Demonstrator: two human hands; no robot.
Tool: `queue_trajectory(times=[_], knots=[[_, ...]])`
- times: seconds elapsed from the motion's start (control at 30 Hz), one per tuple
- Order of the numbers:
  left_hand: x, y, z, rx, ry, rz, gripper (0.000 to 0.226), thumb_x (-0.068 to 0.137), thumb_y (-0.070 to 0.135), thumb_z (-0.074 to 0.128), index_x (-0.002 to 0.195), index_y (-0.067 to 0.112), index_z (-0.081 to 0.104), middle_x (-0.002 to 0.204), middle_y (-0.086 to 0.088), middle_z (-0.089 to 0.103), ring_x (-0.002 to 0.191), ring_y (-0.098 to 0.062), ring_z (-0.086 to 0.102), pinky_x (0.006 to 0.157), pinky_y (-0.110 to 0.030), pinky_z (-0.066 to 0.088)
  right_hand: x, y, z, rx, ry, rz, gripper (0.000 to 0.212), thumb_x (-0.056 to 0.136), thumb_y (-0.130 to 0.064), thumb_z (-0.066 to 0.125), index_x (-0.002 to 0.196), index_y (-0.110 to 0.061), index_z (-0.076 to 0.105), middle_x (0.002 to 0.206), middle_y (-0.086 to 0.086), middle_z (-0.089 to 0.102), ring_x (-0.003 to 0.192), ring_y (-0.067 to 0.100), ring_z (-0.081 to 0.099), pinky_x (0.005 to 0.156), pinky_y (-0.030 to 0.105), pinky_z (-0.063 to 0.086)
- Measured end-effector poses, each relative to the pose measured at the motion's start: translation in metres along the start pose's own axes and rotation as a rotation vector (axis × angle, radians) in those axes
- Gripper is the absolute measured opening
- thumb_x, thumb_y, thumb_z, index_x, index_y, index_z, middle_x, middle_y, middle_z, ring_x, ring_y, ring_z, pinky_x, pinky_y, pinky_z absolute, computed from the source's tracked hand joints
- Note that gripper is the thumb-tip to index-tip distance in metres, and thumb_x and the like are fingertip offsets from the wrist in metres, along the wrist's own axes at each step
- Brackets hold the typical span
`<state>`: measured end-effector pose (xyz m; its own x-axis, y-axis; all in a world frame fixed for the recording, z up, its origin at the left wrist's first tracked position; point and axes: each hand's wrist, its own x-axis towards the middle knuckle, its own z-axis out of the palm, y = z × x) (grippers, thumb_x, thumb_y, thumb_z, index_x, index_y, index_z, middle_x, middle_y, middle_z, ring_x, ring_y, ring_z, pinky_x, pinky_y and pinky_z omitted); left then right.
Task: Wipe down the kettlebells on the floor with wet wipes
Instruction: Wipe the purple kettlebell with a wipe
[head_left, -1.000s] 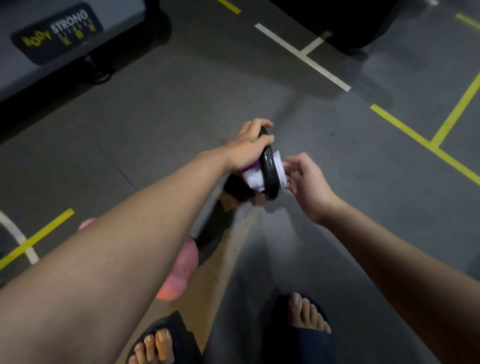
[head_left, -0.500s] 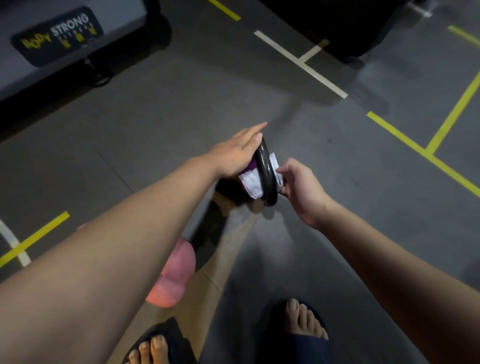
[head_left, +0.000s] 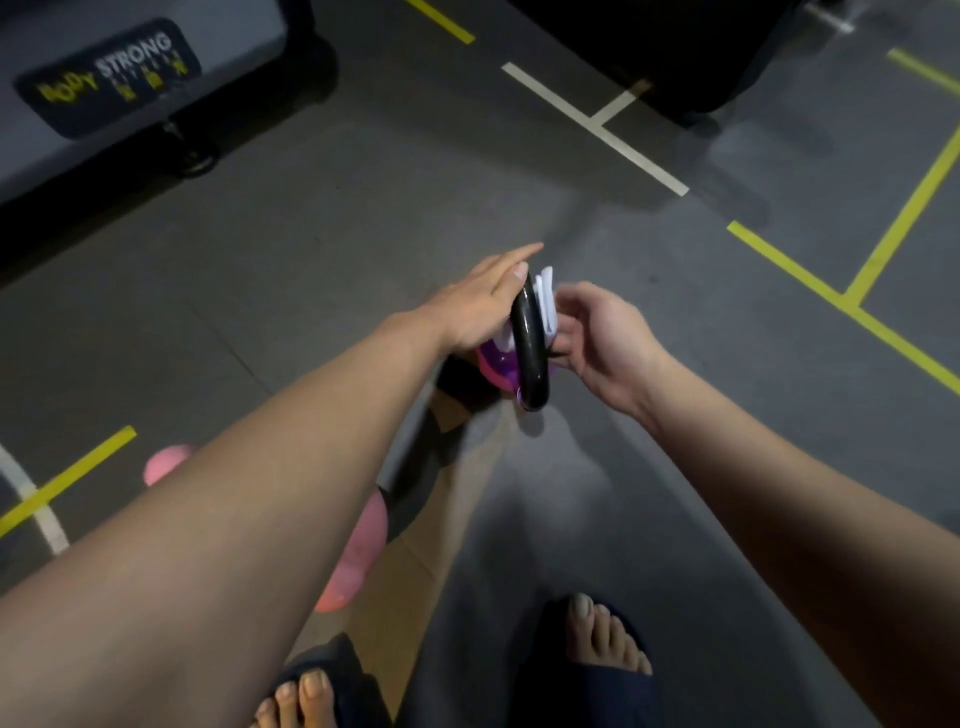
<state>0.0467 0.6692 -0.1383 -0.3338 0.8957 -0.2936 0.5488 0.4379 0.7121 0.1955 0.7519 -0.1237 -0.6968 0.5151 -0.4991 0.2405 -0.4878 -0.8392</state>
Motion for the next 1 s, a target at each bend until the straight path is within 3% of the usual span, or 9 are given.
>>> queue_trajectory(times=[0.17,0.3,0.43,0.53,0.63,0.73,0.83,0.9,1.0], knots=[[0.002,-0.007,-0.007,0.001,0.004,0.001,0.048,0.112,0.04,0.019,0.16,0.041,0.024,0.167,0.007,0.027,0.153,-0.008,0.021,0.117,-0.019,0.011,-0.002,0.007,0.003,-0.134,-0.029,0.005,0.026,0.099,-0.014,0.048,0.079,-0.009,0.064,0.056,0.002,0.05,0.049,0.014,0.039,0.061,0.035,0.033],[0.003,-0.005,-0.004,-0.02,-0.013,0.004,0.048,0.111,0.042,0.021,0.159,0.044,0.025,0.166,0.009,0.028,0.153,-0.008,0.023,0.123,-0.025,0.013,-0.023,0.033,-0.011,-0.196,-0.067,-0.015,0.032,0.103,-0.019,0.055,0.097,0.007,0.073,0.089,0.015,0.075,0.083,0.03,0.07,0.088,0.039,0.056],[0.007,0.006,-0.003,-0.039,-0.039,-0.033,0.048,0.111,0.043,0.023,0.158,0.049,0.021,0.166,0.012,0.027,0.153,-0.009,0.023,0.122,-0.024,0.013,0.0,0.011,-0.001,-0.078,0.034,-0.039,0.024,0.101,-0.019,0.06,0.095,0.003,0.065,0.057,0.005,0.053,0.051,0.013,0.044,0.058,0.027,0.04],[0.009,-0.001,-0.005,-0.06,-0.059,-0.118,0.055,0.105,0.058,0.024,0.155,0.059,0.002,0.168,0.01,0.024,0.155,-0.017,0.022,0.126,-0.034,0.012,0.007,0.018,0.01,0.105,0.087,0.023,0.038,0.1,-0.027,0.063,0.111,0.009,0.069,0.078,0.018,0.062,0.061,0.023,0.057,0.05,0.025,0.047],[0.006,-0.006,-0.001,-0.202,-0.041,-0.086,0.065,0.106,0.051,0.028,0.159,0.045,-0.01,0.167,0.018,0.019,0.154,-0.009,0.021,0.127,-0.039,0.009,0.007,0.031,0.003,0.158,0.013,0.085,0.037,0.101,-0.035,0.062,0.116,-0.003,0.07,0.072,0.012,0.045,0.05,0.014,0.042,0.047,0.026,0.035],[-0.011,-0.001,-0.003,-0.271,0.175,-0.053,0.056,0.11,0.039,0.035,0.162,0.031,0.016,0.161,0.013,0.037,0.147,-0.006,0.035,0.122,-0.028,0.021,0.018,0.027,-0.003,0.156,-0.003,0.121,0.033,0.1,-0.037,0.063,0.095,-0.006,0.074,0.075,0.01,0.04,0.054,0.013,0.039,0.052,0.024,0.04],[-0.027,-0.001,-0.008,-0.073,0.661,-0.177,0.027,0.101,0.027,0.042,0.122,0.021,0.058,0.124,-0.004,0.069,0.117,-0.029,0.062,0.093,-0.037,0.045,0.029,0.013,-0.002,0.273,0.054,0.127,0.034,0.099,-0.032,0.065,0.102,-0.001,0.078,0.103,0.016,0.069,0.083,0.023,0.063,0.083,0.03,0.048],[-0.029,-0.004,-0.004,0.16,0.563,-0.26,0.016,0.098,0.023,0.047,0.102,0.016,0.061,0.112,-0.012,0.068,0.107,-0.036,0.062,0.082,-0.039,0.045,0.033,0.0,0.0,0.405,0.148,0.115,0.034,0.101,-0.026,0.064,0.114,0.005,0.07,0.111,0.019,0.074,0.089,0.027,0.074,0.081,0.034,0.059],[-0.031,-0.004,0.018,0.144,0.209,-0.224,0.008,0.093,0.026,0.059,0.089,0.02,0.063,0.102,-0.007,0.059,0.108,-0.031,0.06,0.082,-0.029,0.04,0.044,-0.007,0.002,0.547,0.267,0.131,0.04,0.101,-0.022,0.063,0.125,0.01,0.061,0.113,0.023,0.073,0.086,0.03,0.076,0.068,0.038,0.062]])
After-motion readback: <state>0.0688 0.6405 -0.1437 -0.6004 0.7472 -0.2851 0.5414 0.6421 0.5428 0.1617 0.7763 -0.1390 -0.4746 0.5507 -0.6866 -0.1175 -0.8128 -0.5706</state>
